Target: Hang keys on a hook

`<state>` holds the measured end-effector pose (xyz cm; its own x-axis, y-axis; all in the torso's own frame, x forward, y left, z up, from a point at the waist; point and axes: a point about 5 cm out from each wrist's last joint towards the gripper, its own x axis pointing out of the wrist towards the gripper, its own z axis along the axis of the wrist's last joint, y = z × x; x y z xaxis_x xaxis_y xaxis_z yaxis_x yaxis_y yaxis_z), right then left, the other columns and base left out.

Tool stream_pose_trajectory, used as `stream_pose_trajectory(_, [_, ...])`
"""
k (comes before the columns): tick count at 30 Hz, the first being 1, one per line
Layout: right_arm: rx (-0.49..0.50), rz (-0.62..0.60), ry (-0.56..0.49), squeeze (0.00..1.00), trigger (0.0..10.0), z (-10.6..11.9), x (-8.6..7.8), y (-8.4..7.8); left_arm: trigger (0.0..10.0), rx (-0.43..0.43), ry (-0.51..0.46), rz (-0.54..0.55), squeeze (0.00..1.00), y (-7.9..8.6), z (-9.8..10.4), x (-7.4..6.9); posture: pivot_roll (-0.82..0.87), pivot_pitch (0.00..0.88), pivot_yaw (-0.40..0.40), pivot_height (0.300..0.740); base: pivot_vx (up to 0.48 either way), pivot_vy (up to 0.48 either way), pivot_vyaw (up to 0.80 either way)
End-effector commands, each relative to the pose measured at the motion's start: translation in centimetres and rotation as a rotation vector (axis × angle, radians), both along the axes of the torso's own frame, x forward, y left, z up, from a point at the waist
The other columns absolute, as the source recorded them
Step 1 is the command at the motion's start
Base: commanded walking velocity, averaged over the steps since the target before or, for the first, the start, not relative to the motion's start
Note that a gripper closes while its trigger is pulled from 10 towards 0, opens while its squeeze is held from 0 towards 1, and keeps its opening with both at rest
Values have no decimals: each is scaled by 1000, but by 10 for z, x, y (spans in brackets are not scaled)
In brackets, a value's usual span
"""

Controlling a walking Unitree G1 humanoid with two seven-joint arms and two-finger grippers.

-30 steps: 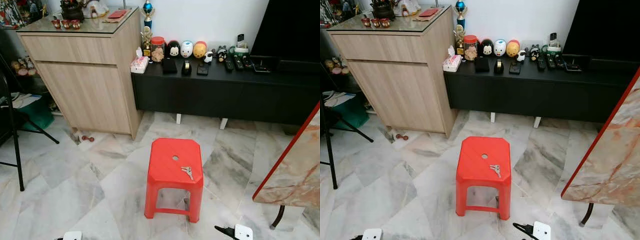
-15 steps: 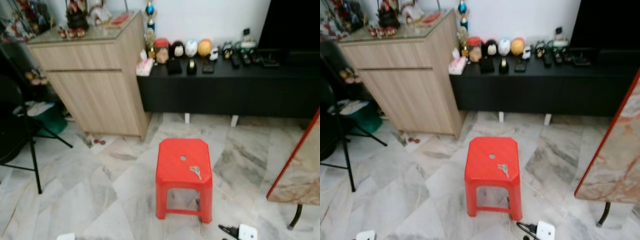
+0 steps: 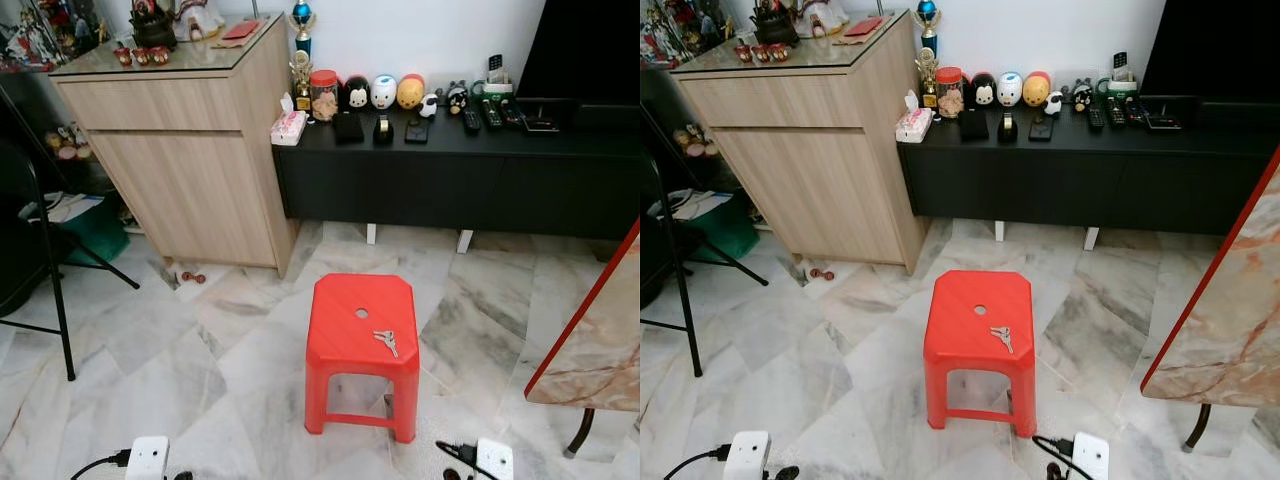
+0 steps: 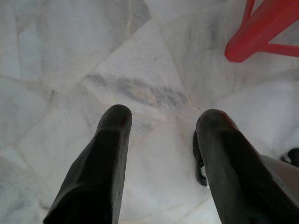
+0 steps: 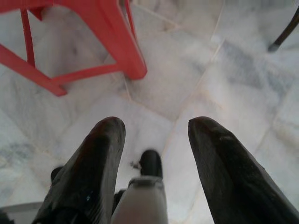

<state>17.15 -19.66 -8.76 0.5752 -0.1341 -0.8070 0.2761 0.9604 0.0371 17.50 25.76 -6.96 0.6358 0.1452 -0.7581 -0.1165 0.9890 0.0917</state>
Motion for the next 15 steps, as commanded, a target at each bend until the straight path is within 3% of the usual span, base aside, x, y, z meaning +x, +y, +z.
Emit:
stream_pose_trajectory(1, [10, 12, 6, 0, 10000, 0, 2, 3, 10000, -4, 7, 18, 0, 0, 0, 2, 77, 0, 25, 740, 0, 0, 0])
stream_pose_trajectory(9, [16, 48, 4, 0, 10000, 1, 6, 9, 10000, -6, 5, 27, 0, 1, 2, 4, 83, 0, 34, 740, 0, 0, 0])
stream_pose_trajectory(15, [14, 48, 51, 0, 10000, -6, -14, 2, 10000, -8, 18, 40, 0, 2, -2, -4, 81, 0, 38, 740, 0, 0, 0])
